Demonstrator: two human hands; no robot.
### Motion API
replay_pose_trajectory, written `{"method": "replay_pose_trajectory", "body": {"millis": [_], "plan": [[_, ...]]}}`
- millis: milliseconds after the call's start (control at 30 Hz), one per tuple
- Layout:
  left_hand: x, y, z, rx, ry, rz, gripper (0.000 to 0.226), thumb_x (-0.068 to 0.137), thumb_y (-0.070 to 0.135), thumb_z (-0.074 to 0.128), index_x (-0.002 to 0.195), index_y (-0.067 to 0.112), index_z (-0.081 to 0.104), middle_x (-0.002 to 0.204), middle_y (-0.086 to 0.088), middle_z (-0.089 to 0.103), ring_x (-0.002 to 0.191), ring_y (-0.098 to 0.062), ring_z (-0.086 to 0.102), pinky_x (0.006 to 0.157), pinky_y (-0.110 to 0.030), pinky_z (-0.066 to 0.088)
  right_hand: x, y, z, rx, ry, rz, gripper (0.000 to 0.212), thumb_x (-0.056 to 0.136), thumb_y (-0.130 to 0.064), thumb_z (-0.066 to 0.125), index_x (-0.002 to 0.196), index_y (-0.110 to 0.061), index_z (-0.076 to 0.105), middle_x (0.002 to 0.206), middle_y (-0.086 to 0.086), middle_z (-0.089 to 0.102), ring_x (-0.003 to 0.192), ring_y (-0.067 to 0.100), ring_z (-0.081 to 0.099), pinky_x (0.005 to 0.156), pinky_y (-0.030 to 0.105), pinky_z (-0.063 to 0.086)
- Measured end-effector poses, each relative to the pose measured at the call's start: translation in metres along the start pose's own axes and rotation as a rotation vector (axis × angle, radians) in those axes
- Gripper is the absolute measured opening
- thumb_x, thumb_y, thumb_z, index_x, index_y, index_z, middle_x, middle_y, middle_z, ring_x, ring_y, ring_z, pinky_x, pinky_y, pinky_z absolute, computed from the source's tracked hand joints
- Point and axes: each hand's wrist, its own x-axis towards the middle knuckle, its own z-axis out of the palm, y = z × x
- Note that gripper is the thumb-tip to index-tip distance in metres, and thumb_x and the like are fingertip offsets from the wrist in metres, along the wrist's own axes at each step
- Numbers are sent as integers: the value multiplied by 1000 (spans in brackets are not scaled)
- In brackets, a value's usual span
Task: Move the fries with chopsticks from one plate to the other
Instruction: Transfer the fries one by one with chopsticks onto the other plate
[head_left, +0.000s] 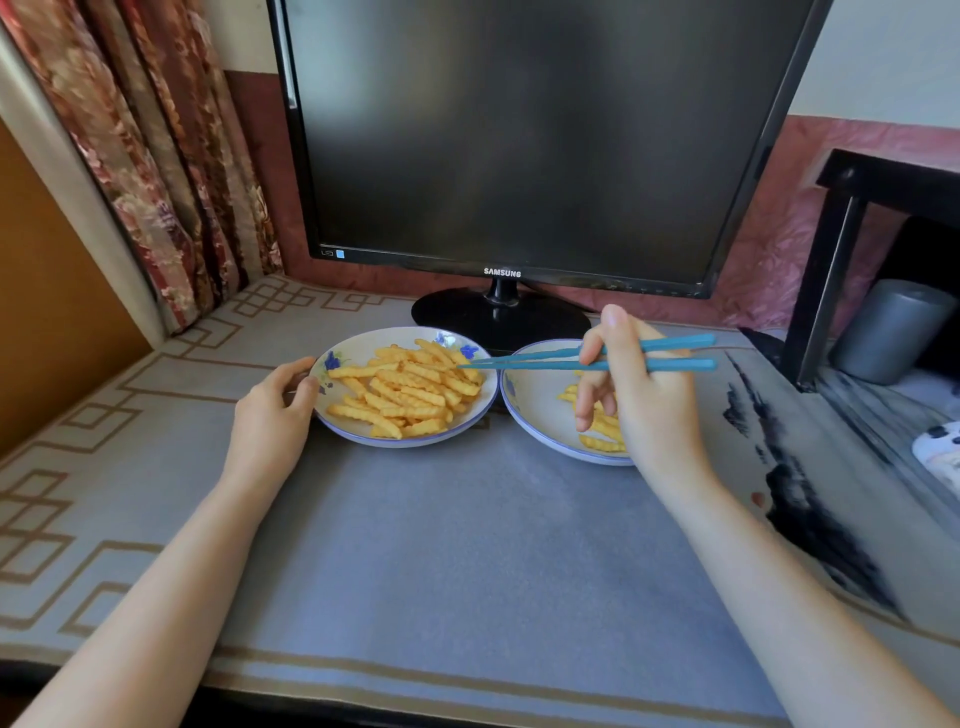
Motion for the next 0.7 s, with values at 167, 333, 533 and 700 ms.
{"method": "replay_pose_trajectory", "body": {"millis": [167, 333, 533, 700], "plan": [[1, -1, 0, 5, -1, 0, 32, 97, 18, 44, 125, 15, 59, 118, -6, 64, 97, -7, 48, 82, -22, 33, 3, -7, -9, 30, 2, -7, 40, 104, -22, 39, 69, -6, 49, 45, 0, 45, 32, 18, 43, 39, 14, 34], [1, -2, 0, 3, -7, 5, 32, 97, 20, 44, 124, 14, 60, 118, -5, 64, 100, -9, 50, 83, -23, 33, 16, -17, -33, 64, 107, -29, 41, 103, -20, 39, 65, -8, 47, 42, 0, 47, 29, 19, 41, 35, 14, 27], [1, -2, 0, -3, -4, -1, 32, 97, 20, 44, 125, 14, 59, 118, -4, 63, 97, -7, 48, 82, -21, 33, 33, -9, -71, -125, 168, -18, 38, 102, -25, 39, 69, -10, 50, 40, 10, 50, 29, 19, 41, 35, 14, 28], [0, 0, 0, -3, -1, 0, 32, 97, 19, 44, 124, 15, 59, 117, -4, 63, 97, -7, 47, 82, -21, 32, 40, -1, -85, -188, 155, 12, 39, 101, -30, 41, 70, -10, 53, 39, 10, 49, 28, 22, 40, 35, 18, 32]]}}
